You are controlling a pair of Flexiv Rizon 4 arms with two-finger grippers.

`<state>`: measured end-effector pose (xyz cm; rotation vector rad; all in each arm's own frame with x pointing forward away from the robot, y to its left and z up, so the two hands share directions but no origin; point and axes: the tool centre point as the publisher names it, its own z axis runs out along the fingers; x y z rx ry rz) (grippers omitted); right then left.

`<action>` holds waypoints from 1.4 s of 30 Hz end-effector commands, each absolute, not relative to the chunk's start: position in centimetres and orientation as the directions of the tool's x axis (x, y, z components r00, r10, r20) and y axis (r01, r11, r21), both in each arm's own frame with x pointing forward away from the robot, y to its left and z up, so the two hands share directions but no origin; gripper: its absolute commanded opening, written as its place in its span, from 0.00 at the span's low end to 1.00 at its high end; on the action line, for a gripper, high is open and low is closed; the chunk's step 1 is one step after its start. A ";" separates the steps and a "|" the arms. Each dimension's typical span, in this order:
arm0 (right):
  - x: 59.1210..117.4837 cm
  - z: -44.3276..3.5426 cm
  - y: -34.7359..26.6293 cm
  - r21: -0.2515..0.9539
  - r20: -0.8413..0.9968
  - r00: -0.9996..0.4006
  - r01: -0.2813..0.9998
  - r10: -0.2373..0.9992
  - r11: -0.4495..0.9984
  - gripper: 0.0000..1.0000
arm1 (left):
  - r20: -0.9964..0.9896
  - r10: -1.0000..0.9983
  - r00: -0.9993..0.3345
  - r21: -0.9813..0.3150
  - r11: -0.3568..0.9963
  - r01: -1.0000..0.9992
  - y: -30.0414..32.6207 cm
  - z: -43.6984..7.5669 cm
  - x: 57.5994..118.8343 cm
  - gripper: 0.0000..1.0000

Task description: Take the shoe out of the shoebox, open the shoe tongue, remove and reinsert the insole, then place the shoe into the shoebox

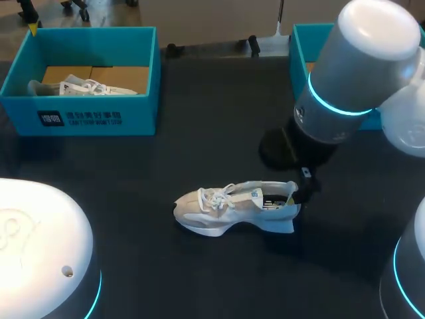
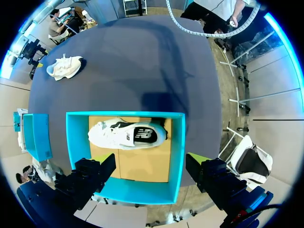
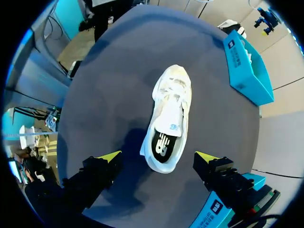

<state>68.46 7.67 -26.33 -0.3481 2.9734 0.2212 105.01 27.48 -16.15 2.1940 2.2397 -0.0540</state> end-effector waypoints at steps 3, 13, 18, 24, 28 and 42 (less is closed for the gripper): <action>68.8 -26.1 7.0 0.238 -0.158 -0.974 -0.199 -0.164 0.950 1.00 | -0.026 0.999 -0.019 -0.022 0.019 1.000 27.5 -16.1 105.1 1.00; 70.3 -26.3 3.6 0.370 -0.092 -0.990 -0.131 -0.104 0.920 1.00 | -0.026 0.999 -0.019 -0.022 0.019 1.000 27.5 -16.1 105.1 1.00; 70.8 -27.0 2.2 0.437 -0.109 -0.994 -0.072 -0.026 0.897 1.00 | -0.026 0.999 -0.019 -0.022 0.019 1.000 27.5 -16.1 105.1 1.00; 71.2 -28.1 0.5 0.547 -0.100 -0.993 -0.003 0.061 0.837 1.00 | -0.026 0.999 -0.019 -0.022 0.019 1.000 27.5 -16.1 105.1 1.00; 71.3 -29.1 -0.6 0.615 -0.109 -0.987 0.024 0.115 0.788 1.00 | -0.026 0.999 -0.019 -0.022 0.019 1.000 27.5 -16.1 105.1 1.00; 71.4 -32.3 -2.3 0.788 -0.098 -0.979 0.033 0.178 0.615 1.00 | -0.026 0.999 -0.019 -0.022 0.019 1.000 27.5 -16.1 105.1 1.00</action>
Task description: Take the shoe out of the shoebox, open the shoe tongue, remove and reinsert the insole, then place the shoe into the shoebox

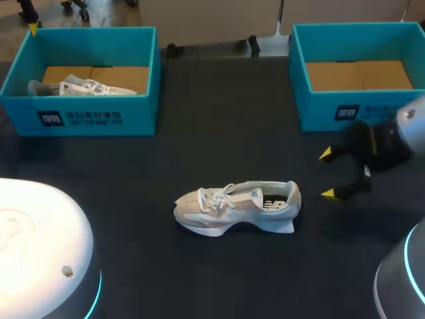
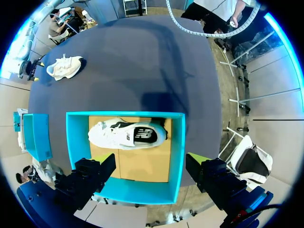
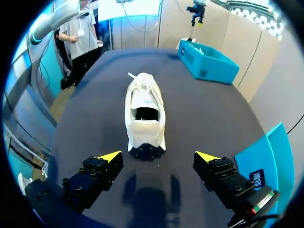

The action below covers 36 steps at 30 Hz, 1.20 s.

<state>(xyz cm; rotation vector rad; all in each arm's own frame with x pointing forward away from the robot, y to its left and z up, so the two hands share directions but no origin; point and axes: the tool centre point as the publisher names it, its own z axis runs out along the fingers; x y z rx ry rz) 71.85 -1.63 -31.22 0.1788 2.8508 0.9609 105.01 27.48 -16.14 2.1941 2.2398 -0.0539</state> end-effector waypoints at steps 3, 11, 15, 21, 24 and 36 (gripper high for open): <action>71.4 -32.6 -2.4 0.805 -0.093 -0.979 0.034 0.182 0.593 1.00 | -0.026 0.999 -0.019 -0.022 0.019 1.000 27.5 -16.1 105.1 1.00; 71.0 -34.2 -2.2 0.828 -0.117 -0.983 -0.017 0.143 0.561 1.00 | -0.026 0.999 -0.019 -0.022 0.019 1.000 27.5 -16.1 105.1 1.00; 70.7 -35.1 -2.2 0.830 -0.102 -0.983 0.000 0.151 0.558 1.00 | -0.026 0.999 -0.019 -0.022 0.019 1.000 27.5 -16.1 105.1 1.00; 70.3 -36.5 -2.1 0.828 -0.074 -0.988 0.015 0.136 0.560 1.00 | -0.026 0.999 -0.019 -0.022 0.019 1.000 27.5 -16.1 105.1 1.00; 70.1 -37.1 -2.0 0.827 -0.068 -0.989 0.018 0.131 0.562 1.00 | -0.026 0.999 -0.019 -0.022 0.019 1.000 27.5 -16.1 105.1 1.00; 70.0 -38.2 -1.8 0.736 -0.047 -0.992 0.043 0.114 0.675 1.00 | -0.026 0.999 -0.019 -0.022 0.019 1.000 27.5 -16.1 105.1 1.00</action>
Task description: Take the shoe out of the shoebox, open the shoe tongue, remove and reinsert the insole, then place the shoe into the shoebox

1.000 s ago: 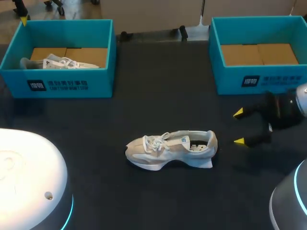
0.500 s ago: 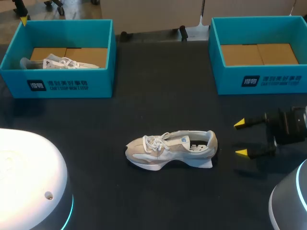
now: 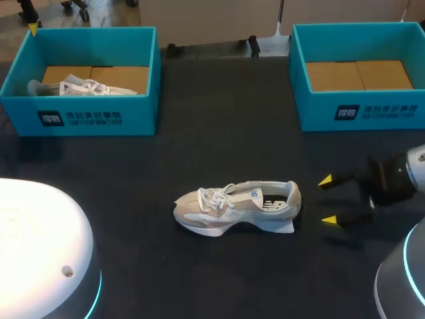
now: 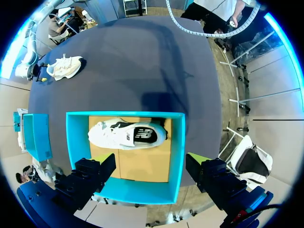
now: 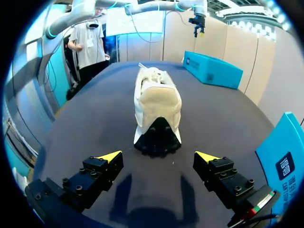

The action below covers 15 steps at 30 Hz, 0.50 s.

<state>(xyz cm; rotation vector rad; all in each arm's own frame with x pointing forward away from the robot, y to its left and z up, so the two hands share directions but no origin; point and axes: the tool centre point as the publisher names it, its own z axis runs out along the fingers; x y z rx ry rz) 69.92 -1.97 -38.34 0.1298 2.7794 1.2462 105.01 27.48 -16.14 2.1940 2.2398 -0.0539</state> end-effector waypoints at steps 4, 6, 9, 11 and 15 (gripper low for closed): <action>70.0 -38.2 -1.8 0.736 -0.047 -0.992 0.043 0.114 0.675 1.00 | -0.026 0.999 -0.019 -0.022 0.019 1.000 27.5 -16.1 105.1 1.00; 70.0 -38.2 -1.8 0.736 -0.047 -0.992 0.043 0.114 0.675 1.00 | -0.026 0.999 -0.019 -0.022 0.019 1.000 27.5 -16.1 105.1 1.00; 70.0 -38.2 -1.8 0.736 -0.047 -0.992 0.043 0.114 0.675 1.00 | -0.026 0.999 -0.019 -0.022 0.019 1.000 27.5 -16.1 105.1 1.00; 70.0 -38.2 -1.8 0.736 -0.047 -0.992 0.043 0.114 0.675 1.00 | -0.026 0.999 -0.019 -0.022 0.019 1.000 27.5 -16.1 105.1 1.00; 70.1 -38.4 -1.8 0.742 -0.051 -0.991 0.046 0.124 0.669 1.00 | -0.026 0.999 -0.019 -0.022 0.019 1.000 27.5 -16.1 105.1 1.00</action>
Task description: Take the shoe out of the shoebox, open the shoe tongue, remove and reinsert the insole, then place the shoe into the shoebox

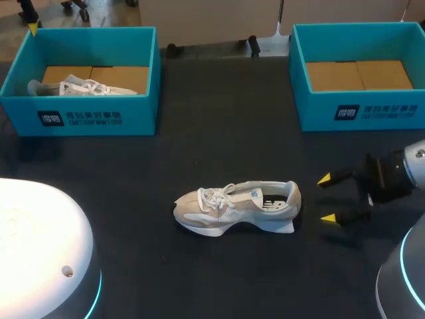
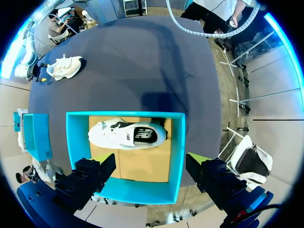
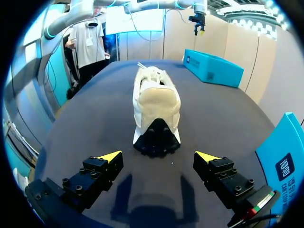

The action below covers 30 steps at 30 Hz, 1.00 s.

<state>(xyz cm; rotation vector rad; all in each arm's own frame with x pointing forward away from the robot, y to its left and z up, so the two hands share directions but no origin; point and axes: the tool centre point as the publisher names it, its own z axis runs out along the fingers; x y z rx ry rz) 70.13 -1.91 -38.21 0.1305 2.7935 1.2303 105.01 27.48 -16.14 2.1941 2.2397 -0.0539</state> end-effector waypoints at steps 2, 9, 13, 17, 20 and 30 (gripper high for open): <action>70.2 -38.8 -1.6 0.754 -0.056 -0.990 0.043 0.129 0.656 1.00 | -0.026 0.999 -0.019 -0.022 0.019 1.000 27.5 -16.1 105.1 1.00; 70.6 -39.6 -1.2 0.764 -0.044 -0.985 0.076 0.170 0.641 1.00 | -0.026 0.999 -0.019 -0.022 0.019 1.000 27.5 -16.1 105.1 1.00; 70.6 -40.0 -1.0 0.765 -0.041 -0.971 0.120 0.234 0.633 1.00 | -0.026 0.999 -0.019 -0.022 0.019 1.000 27.5 -16.1 105.1 1.00; 70.7 -40.0 -0.4 0.777 -0.057 -0.966 0.116 0.252 0.619 1.00 | -0.026 0.999 -0.019 -0.022 0.019 1.000 27.5 -16.1 105.1 1.00; 70.8 -39.9 0.1 0.779 -0.060 -0.963 0.118 0.261 0.616 1.00 | -0.026 0.999 -0.019 -0.022 0.019 1.000 27.5 -16.1 105.1 1.00; 71.0 -40.1 3.0 0.782 -0.036 -0.961 0.143 0.273 0.607 1.00 | -0.026 0.999 -0.019 -0.022 0.019 1.000 27.5 -16.1 105.1 1.00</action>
